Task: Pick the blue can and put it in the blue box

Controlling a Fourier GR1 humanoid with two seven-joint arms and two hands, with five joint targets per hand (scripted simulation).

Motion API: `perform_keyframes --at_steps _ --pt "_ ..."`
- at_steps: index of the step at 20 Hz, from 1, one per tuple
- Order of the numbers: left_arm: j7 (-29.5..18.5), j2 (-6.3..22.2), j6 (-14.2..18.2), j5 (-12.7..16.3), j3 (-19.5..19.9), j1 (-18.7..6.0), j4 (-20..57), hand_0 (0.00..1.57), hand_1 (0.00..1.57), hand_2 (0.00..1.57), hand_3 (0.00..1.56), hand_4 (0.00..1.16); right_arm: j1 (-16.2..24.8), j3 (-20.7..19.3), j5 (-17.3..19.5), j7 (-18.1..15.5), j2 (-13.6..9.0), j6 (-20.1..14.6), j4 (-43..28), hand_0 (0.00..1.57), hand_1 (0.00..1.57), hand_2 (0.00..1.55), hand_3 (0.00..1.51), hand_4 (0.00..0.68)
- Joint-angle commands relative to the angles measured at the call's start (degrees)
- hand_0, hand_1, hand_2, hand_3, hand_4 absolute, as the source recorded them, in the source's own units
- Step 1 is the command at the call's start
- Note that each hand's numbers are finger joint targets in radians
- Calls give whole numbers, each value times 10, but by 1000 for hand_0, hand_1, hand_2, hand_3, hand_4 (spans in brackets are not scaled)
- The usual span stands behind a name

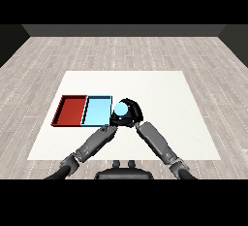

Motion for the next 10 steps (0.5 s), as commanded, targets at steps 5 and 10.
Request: perform_keyframes --at_steps 5,10 --pt "9 -13 4 -29 58 -33 26 1571 1571 1558 1472 1142 15 -14 6 15 13 21 -11 1425 1425 1464 1376 522" --pt "-3 -13 24 -33 35 -9 4 1571 1571 1559 1466 1138 -2 0 45 49 14 -25 -6 0 0 0 0 0"
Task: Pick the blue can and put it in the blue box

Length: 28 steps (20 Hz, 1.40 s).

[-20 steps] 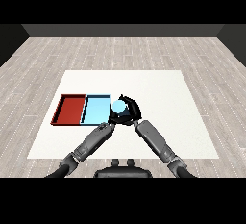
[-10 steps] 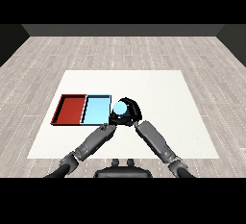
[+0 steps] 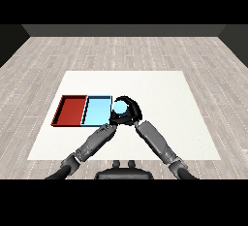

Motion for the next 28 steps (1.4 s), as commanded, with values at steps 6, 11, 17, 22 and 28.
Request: perform_keyframes --at_steps 6,11,17,22,28 --pt "29 -9 28 -12 0 -1 -39 1571 1571 1568 1477 1142 -15 16 2 -5 7 -9 40 0 0 0 0 0" --pt "12 -9 -12 -29 48 -8 3 1571 1571 1571 1490 1146 30 -19 37 -16 7 11 22 0 0 0 0 0" --pt "-8 -9 -14 -15 40 39 -18 1571 1571 1571 1492 1143 40 -98 -28 29 0 28 -71 0 0 0 0 0" --pt "-53 -7 -13 -26 88 41 17 1571 1571 1571 1487 1144 83 -133 -60 25 -42 66 -174 0 0 0 0 0" --pt "2 62 -11 -31 131 14 -13 1571 1571 1571 1475 1153 151 -204 -114 30 -83 93 -259 0 0 0 0 0"
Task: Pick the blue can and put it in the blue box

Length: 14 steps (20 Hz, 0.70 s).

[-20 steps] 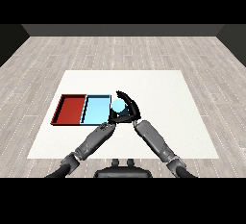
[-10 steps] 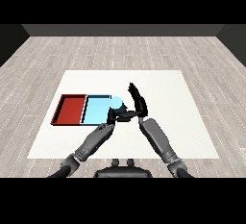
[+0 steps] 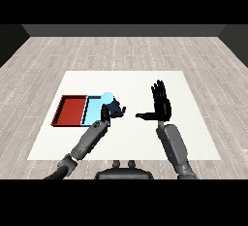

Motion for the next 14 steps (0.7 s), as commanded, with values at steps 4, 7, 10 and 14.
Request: perform_keyframes --at_steps 4,7,10,14 --pt "59 63 -7 -19 44 -26 -3 1571 1571 1562 1470 1145 82 -81 -47 -28 -43 54 -31 0 0 0 0 0" --pt "69 84 -25 -28 70 -55 66 1571 1571 1568 1481 1130 58 -106 -57 -2 -50 43 -33 0 0 0 0 0" --pt "63 106 -53 -30 97 -64 110 1571 1571 1571 1488 1115 56 -108 -39 -12 -42 34 -17 0 0 0 0 0" --pt "102 123 -65 -34 114 -107 217 1571 1571 1571 1492 1102 50 -138 -67 -41 -50 78 44 0 0 0 0 0"
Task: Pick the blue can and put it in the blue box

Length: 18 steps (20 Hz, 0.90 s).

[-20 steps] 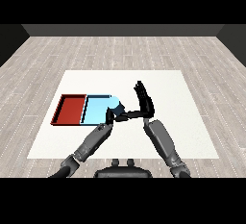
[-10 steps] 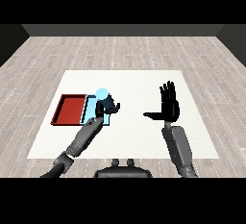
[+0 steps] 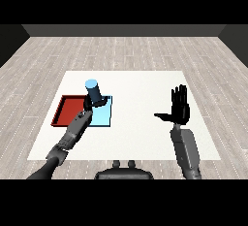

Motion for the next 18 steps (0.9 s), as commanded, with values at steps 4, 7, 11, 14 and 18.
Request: perform_keyframes --at_steps 4,7,11,14,18 --pt "49 5 -15 -15 32 -72 187 1571 1571 1571 1456 1023 -31 -9 8 2 2 -3 42 0 0 0 0 0" --pt "57 6 -26 -27 29 -72 247 1571 1571 1531 1392 992 -47 -16 -2 9 7 -2 66 0 0 0 0 0" --pt "66 -30 13 -51 13 -53 316 1344 1344 1274 1188 939 -42 -8 15 -1 9 -6 69 0 0 0 0 0" --pt "74 -45 -13 -54 11 -29 344 954 954 869 811 926 -48 -13 14 -11 18 -9 84 0 0 0 0 0" --pt "76 -29 -48 -36 37 -21 357 1156 1156 1079 550 775 -45 -15 3 -1 9 9 71 0 0 0 0 0"
